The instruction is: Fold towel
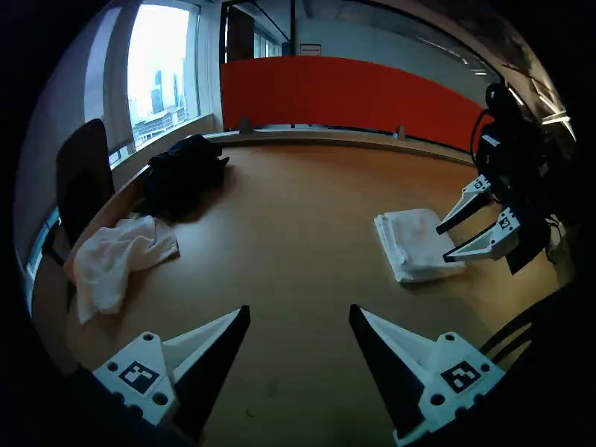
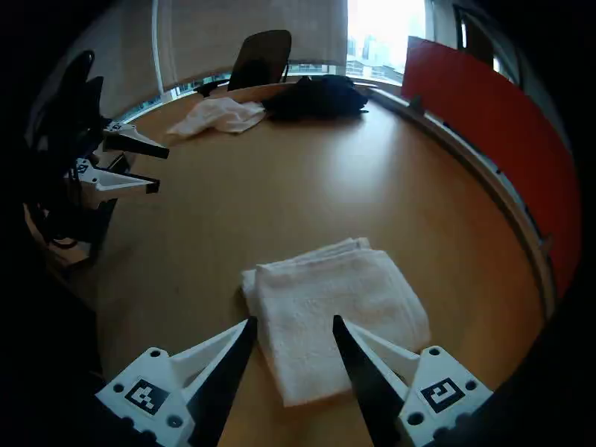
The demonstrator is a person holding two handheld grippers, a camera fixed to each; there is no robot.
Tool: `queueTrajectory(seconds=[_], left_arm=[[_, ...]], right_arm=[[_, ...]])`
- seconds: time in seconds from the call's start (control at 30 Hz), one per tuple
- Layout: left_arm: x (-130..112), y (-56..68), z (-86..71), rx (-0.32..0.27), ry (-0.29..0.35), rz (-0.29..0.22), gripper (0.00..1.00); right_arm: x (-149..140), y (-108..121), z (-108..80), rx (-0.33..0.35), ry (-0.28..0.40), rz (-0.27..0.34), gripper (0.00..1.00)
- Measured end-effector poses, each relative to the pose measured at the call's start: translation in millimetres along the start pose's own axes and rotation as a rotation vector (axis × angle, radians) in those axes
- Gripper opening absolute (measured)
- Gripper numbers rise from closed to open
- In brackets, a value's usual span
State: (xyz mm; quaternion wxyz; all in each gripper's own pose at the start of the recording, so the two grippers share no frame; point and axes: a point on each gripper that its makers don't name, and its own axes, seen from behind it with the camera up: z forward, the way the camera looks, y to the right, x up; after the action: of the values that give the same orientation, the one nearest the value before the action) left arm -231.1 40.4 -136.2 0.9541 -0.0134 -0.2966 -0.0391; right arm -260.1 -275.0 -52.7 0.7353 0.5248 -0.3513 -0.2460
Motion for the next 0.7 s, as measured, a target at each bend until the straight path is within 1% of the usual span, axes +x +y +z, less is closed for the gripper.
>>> queueTrajectory(seconds=[0.47, 0.7], left_arm=[[-1, -0.6, -1.0, 0.0, -0.003, 0.009, 0.99], [-2, 0.9, -0.8, -0.003, -0.005, 0.012, 0.99]], right_arm=[[-40, 2, -13.8, -0.039, -0.041, 0.045, 0.78], [-54, 1, -16.0, -0.051, -0.063, 0.057, 0.78]])
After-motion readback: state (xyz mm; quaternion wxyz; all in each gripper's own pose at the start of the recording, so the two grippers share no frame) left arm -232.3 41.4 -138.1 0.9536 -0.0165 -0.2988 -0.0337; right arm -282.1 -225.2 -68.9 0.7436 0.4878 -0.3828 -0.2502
